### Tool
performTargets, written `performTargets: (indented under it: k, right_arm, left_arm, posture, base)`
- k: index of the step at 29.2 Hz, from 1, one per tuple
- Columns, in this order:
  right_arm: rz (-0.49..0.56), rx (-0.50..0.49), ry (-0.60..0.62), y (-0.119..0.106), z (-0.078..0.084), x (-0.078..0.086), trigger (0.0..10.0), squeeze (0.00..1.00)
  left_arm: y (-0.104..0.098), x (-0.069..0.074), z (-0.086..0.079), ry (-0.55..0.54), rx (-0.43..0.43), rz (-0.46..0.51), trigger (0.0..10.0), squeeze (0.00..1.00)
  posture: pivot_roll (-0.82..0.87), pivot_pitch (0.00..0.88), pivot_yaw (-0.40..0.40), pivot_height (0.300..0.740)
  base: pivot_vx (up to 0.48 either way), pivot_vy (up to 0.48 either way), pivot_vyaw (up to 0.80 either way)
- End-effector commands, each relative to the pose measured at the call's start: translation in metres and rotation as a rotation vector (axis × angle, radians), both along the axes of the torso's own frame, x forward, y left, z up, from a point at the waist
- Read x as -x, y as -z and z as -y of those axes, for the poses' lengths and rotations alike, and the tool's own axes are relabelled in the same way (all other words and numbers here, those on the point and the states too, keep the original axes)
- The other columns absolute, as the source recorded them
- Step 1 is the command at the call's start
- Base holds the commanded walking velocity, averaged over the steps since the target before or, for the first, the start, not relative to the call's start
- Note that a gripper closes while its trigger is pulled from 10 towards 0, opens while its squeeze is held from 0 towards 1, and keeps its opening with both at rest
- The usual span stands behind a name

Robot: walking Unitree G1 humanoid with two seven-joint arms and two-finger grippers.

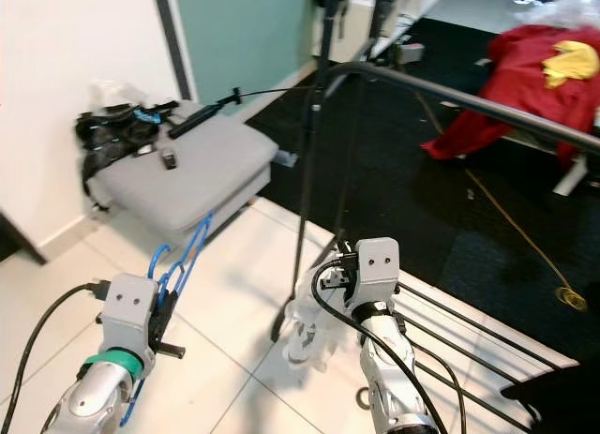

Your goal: Hang hanger

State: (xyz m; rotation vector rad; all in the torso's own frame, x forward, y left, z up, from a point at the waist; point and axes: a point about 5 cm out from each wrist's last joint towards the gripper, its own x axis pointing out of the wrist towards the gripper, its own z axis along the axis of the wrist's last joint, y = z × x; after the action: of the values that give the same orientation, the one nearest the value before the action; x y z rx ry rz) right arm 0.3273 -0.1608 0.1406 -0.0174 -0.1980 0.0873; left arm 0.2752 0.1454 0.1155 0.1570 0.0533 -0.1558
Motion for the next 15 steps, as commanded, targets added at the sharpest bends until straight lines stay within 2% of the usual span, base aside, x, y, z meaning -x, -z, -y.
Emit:
performTargets:
  k: [1,15]
  right_arm:
    - [0.001,-0.004,0.015,0.0017,0.0027,0.0013,10.0,0.00]
    - [0.013,-0.015,0.023,-0.0009,0.0030,0.0007,10.0,0.00]
  left_arm:
    - [0.0050,0.0023,-0.0001,0.004,-0.014,-0.016,10.0,0.00]
    - [0.0059,0.0021,-0.0004,0.008,-0.020,-0.019,10.0,0.00]
  posture:
    - [-0.10,0.180,0.053,0.740]
    - [-0.10,0.183,0.059,0.740]
  base:
    - [0.000,0.000,0.75]
    - [0.000,0.000,0.75]
